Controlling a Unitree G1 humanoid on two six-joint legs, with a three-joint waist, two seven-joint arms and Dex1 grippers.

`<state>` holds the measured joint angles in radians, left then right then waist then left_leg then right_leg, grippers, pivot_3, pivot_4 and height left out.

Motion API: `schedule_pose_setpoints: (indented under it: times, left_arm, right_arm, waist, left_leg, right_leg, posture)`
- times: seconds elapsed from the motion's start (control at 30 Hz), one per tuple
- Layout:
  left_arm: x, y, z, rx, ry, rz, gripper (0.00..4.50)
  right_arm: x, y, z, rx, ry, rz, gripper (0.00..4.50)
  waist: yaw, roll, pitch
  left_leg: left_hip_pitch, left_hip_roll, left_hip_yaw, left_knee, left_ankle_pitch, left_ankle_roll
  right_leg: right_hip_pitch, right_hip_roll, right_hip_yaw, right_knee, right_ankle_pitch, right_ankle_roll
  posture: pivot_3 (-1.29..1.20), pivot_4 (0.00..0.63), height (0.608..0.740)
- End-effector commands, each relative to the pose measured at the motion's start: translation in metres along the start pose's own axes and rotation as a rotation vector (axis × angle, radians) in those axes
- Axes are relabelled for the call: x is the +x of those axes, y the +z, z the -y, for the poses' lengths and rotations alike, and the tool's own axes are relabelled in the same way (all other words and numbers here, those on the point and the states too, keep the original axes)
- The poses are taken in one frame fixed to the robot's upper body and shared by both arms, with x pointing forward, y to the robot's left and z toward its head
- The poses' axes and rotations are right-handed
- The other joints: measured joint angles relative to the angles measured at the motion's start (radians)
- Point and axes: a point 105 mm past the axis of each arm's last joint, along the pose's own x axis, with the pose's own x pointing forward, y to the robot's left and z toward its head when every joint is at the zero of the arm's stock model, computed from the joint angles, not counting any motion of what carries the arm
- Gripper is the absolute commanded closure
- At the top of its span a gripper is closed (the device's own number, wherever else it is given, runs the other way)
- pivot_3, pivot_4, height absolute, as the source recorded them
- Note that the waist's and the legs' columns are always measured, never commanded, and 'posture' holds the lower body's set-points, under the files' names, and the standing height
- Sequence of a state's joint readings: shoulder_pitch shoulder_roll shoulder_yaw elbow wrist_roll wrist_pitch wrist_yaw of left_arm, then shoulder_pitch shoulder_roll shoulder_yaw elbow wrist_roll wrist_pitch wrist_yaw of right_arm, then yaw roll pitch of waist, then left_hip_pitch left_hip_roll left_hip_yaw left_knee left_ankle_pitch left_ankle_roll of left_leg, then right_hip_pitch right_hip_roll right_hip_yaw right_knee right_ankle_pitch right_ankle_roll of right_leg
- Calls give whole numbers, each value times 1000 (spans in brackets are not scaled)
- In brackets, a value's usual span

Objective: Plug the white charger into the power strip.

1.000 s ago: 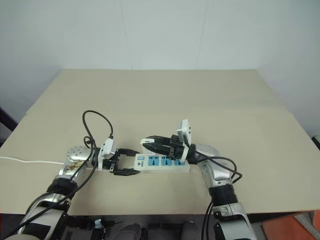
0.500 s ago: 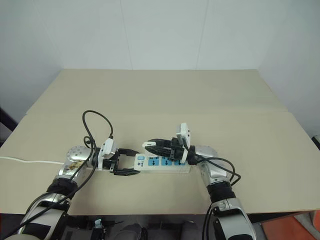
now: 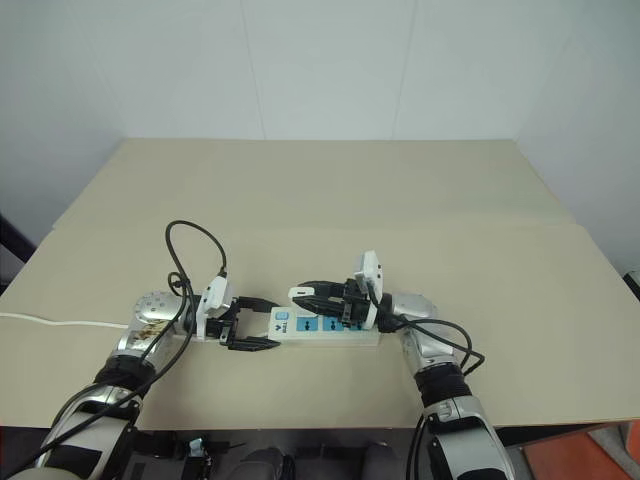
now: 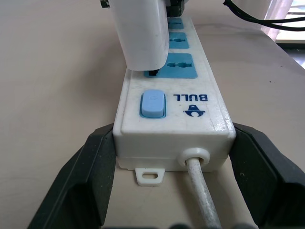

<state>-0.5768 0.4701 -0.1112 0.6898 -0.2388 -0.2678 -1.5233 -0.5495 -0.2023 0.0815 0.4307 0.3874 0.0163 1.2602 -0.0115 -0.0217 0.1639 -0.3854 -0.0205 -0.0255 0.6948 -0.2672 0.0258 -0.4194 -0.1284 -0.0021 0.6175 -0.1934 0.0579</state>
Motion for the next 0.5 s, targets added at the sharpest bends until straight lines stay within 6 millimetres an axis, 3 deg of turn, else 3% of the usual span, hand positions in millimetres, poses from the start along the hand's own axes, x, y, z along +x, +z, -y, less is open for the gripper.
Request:
schedule_pose_setpoints:
  times: [0.03,0.27,0.5]
  left_arm:
    - [0,-6,3,-6,-15,-41,1281]
    - [-3,-6,5,-18,-28,-45,1281]
    - [-3,-7,5,-18,-30,-48,1281]
  right_arm:
    - [-11,-4,5,-13,-22,-22,3349]
    - [-23,-10,8,-50,-6,-78,3349]
    - [-21,-15,3,-113,37,-98,3349]
  waist:
    - [0,0,0]
    - [-1,0,0]
    - [0,0,0]
  left_leg:
    - [0,0,0,0,0,0]
    - [1,0,0,0,0,0]
    - [2,0,0,0,0,0]
  right_leg:
    - [0,0,0,0,0,0]
    - [1,0,0,0,0,0]
    - [1,0,0,0,0,0]
  posture:
    - [0,150,740]
    - [0,150,740]
    - [0,150,740]
